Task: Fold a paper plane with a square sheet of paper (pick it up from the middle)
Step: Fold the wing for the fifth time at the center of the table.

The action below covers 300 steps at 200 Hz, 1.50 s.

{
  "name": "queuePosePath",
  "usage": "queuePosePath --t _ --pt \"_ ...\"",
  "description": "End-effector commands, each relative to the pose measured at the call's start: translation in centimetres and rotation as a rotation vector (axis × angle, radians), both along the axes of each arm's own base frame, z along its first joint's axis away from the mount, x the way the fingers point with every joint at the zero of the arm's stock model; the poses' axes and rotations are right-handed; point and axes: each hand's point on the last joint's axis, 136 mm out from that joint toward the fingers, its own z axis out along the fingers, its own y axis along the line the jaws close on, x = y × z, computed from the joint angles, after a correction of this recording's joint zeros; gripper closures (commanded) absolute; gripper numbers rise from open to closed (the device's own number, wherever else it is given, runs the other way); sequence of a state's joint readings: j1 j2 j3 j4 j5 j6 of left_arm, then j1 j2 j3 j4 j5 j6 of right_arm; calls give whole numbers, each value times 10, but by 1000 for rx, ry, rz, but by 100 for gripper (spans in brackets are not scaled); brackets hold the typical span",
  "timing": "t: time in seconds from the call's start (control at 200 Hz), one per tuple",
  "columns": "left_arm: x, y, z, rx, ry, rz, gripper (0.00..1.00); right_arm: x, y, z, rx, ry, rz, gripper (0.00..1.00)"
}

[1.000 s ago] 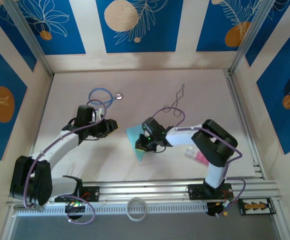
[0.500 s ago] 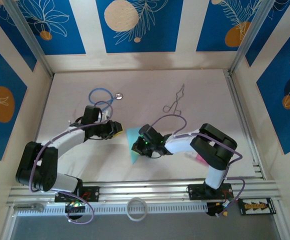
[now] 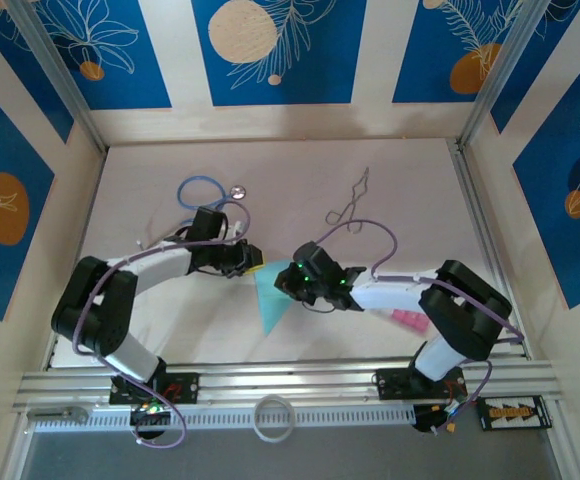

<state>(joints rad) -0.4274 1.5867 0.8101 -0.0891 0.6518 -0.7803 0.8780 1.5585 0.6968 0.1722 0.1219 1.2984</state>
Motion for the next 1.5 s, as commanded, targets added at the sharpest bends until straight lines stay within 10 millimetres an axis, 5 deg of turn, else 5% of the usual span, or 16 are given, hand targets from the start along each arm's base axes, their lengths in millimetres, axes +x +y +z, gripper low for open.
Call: queuePosePath --t 0.0,0.655,1.496 --pt "-1 -3 -11 39 25 -6 83 -13 -20 -15 -65 48 44 86" --pt "-36 24 -96 185 154 -7 92 -15 -41 -36 -126 160 60 66" --pt "-27 17 -88 169 93 -55 93 10 -15 -11 90 41 227 68"
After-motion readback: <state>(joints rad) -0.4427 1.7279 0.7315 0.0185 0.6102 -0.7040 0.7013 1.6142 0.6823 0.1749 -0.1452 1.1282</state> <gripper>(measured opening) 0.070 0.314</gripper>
